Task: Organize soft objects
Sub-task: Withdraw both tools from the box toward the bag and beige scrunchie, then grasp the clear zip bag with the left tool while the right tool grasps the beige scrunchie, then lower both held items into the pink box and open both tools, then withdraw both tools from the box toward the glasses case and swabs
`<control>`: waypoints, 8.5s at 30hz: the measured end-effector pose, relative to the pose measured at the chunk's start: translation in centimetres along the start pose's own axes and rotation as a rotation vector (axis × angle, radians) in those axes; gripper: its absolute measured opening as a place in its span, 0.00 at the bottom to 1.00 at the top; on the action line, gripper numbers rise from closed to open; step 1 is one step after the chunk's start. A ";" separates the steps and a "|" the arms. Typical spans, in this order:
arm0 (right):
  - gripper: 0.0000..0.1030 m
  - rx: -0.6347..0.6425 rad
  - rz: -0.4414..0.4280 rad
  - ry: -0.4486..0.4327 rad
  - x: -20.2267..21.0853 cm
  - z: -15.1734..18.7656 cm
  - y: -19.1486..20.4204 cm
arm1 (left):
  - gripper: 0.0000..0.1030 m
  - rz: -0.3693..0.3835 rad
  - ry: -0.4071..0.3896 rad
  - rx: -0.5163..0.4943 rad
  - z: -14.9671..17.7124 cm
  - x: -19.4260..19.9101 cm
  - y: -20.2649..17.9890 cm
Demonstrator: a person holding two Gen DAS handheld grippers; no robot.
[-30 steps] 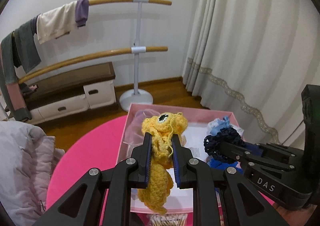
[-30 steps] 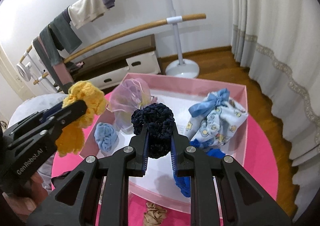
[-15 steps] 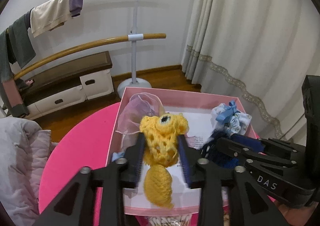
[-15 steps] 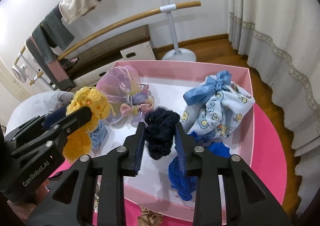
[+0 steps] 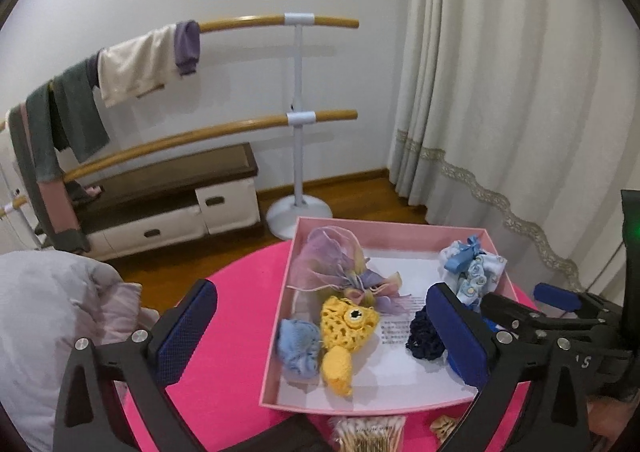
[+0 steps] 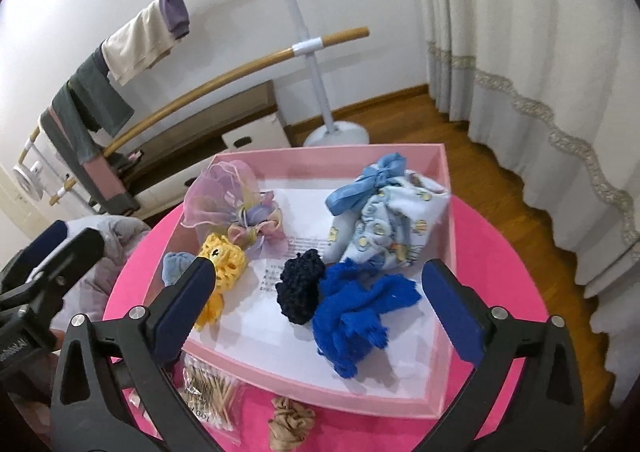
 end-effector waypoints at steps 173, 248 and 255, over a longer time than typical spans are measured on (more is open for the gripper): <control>0.19 0.220 0.023 -0.160 12.3 9.0 8.3 | 0.51 0.025 -0.064 -0.012 15.4 22.6 3.9; 1.00 -0.035 -0.059 0.038 -6.3 -6.0 -2.7 | 1.00 0.070 0.110 0.024 -10.4 -18.0 -3.0; 1.00 -0.031 -0.076 -0.022 -2.9 -5.9 -1.1 | 1.00 0.017 0.039 0.050 -10.7 -14.8 0.4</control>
Point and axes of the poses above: each gripper's, at about its wrist camera, not at the fingertips, and x roughly against the way its jaws point, y to its left, z to its underside, the point moved 10 cm from there along -x, roughly the way its jaws point, and after that the axes turned 12 degrees about -z, right-handed, at the moved point
